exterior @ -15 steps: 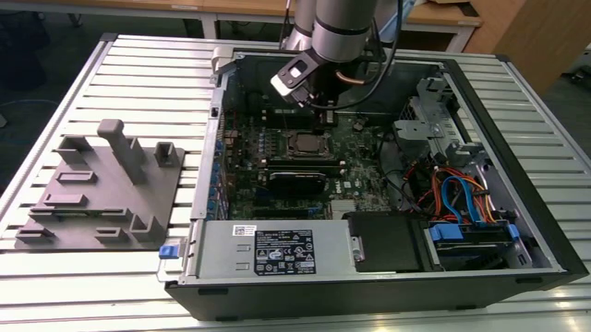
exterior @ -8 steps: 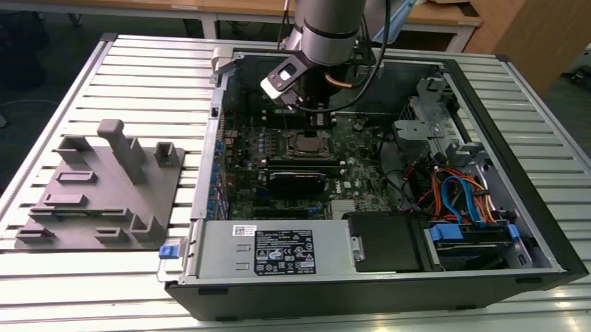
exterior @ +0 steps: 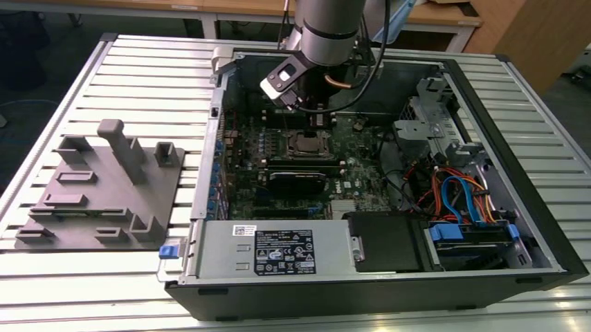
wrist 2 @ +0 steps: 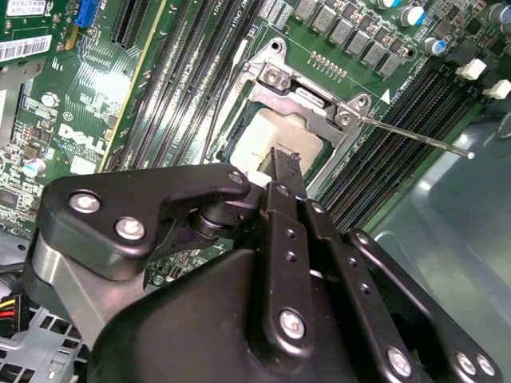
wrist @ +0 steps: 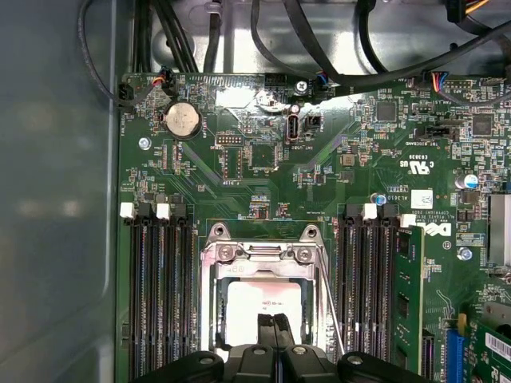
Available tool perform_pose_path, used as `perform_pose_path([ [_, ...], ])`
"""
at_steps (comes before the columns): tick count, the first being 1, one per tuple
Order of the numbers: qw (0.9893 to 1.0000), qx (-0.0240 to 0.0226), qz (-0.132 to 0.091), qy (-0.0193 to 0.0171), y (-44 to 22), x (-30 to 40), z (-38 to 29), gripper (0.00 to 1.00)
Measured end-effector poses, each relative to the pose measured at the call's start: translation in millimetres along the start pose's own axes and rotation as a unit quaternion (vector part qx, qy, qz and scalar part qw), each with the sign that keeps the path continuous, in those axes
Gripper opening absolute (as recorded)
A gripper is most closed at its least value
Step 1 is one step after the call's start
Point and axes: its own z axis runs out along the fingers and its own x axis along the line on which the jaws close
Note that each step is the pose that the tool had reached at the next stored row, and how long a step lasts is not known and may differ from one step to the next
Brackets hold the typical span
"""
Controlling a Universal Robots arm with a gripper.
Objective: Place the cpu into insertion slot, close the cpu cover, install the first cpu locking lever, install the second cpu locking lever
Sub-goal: 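Close the cpu cover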
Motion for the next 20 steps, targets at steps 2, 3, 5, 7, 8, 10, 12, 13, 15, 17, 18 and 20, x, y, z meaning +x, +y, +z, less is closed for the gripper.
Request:
perform_pose_path([
  [2,1.0,0.0,0.0,0.0,0.0,0.0,0.1,0.1],
  [3,1.0,0.0,0.0,0.0,0.0,0.0,0.1,0.1],
  [5,1.0,0.0,0.0,0.0001,0.0,0.0,0.4,0.1],
  [7,1.0,-0.0001,0.0,0.0001,-0.8,0.0,1.4,0.1],
  [8,1.0,0.0,0.0,0.0,-2.1,0.0,2.3,0.1],
  [10,1.0,0.0,-0.001,0.0,-8.5,-0.1,5.9,0.1],
  [12,1.0,0.0,-0.002,0.0,-17.2,-0.2,9.7,0.1],
  [13,1.0,0.0001,-0.002,0.0,-21.0,-0.3,11.5,0.1],
  [15,1.0,0.0,-0.002,0.0,-24.2,-0.4,15.2,0.1],
  [17,1.0,0.0001,-0.002,0.0,-24.2,-0.4,18.3,0.1],
  [18,1.0,0.0001,-0.002,0.0,-24.2,-0.5,20.0,0.1],
  [20,1.0,0.0001,-0.002,0.0,-24.3,-0.5,23.4,0.1],
])
